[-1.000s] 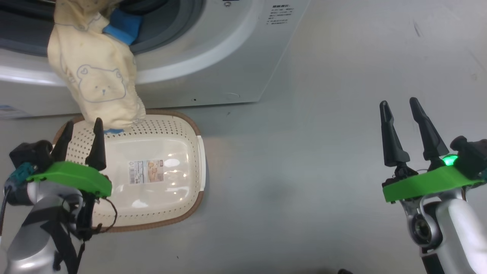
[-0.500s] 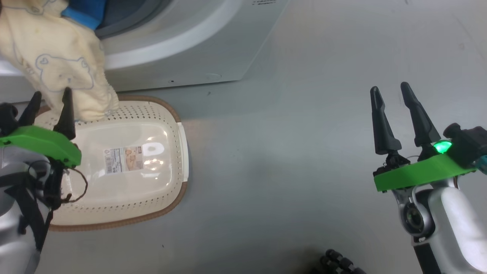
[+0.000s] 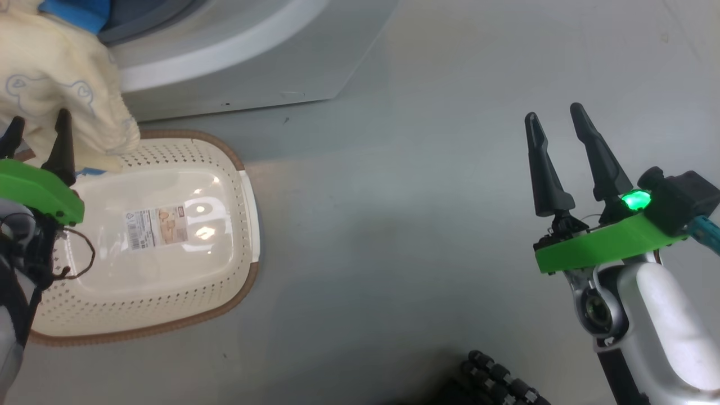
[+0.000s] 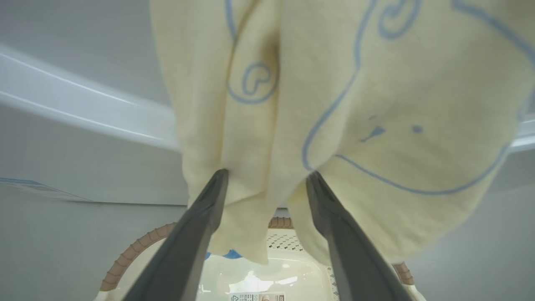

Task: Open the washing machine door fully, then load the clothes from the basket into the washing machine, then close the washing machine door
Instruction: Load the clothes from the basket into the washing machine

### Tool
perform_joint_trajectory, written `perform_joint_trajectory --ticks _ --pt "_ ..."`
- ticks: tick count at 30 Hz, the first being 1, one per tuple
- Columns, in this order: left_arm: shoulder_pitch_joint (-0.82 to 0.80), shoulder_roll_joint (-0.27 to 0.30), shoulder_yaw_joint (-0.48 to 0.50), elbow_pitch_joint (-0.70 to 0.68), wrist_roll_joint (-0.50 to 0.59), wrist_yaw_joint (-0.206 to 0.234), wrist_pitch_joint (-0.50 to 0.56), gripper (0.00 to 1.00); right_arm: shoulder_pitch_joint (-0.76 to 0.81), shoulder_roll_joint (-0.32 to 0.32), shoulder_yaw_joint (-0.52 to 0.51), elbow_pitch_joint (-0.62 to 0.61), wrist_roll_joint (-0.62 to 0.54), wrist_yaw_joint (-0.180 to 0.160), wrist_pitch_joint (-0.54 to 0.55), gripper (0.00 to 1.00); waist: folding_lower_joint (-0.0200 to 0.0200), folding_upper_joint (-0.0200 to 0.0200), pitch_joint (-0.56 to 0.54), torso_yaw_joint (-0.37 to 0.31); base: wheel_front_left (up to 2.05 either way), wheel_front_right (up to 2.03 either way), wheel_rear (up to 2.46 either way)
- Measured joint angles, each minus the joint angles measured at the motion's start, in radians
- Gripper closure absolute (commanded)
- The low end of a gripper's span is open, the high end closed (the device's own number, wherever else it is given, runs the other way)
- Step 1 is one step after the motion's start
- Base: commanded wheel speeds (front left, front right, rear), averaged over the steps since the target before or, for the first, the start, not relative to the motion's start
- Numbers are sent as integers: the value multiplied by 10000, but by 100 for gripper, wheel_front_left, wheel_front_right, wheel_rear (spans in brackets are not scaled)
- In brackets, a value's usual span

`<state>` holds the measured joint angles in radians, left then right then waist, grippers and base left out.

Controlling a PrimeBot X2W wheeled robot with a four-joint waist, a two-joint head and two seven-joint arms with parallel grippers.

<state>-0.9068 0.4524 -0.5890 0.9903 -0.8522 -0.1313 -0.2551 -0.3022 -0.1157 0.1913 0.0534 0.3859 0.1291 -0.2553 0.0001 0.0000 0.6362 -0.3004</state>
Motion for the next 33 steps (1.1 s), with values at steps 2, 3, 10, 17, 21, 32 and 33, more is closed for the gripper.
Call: perform_joint_trajectory --ticks 2,3,10,17,21,32,33 --pt "-121 44 -121 123 -165 0 0 0 -3 2 33 -12 -2 0 0 0 0 0 64 -41 0 0 0" --pt "-165 92 -186 144 -255 0 0 0 -3 6 44 -12 -2 0 0 0 0 0 89 -63 0 0 0" --pt "-360 341 -357 176 -474 0 0 0 -2 23 90 -21 -2 0 0 0 0 0 85 -114 0 0 0" --pt "-364 339 -316 -61 -470 0 0 100 -2 23 109 -19 -2 0 0 0 0 0 -14 -89 0 0 0" --pt "-339 276 -215 -282 -449 0 0 100 -1 23 77 -19 -4 0 0 0 0 0 -72 19 0 0 0" --pt "503 -65 1039 -2102 600 0 0 100 7 42 -127 -21 -81 0 0 0 0 0 -448 434 0 0 0" --pt "629 -115 1185 -2293 709 0 0 100 13 46 -136 -21 -81 0 0 0 0 0 -498 465 0 0 0"
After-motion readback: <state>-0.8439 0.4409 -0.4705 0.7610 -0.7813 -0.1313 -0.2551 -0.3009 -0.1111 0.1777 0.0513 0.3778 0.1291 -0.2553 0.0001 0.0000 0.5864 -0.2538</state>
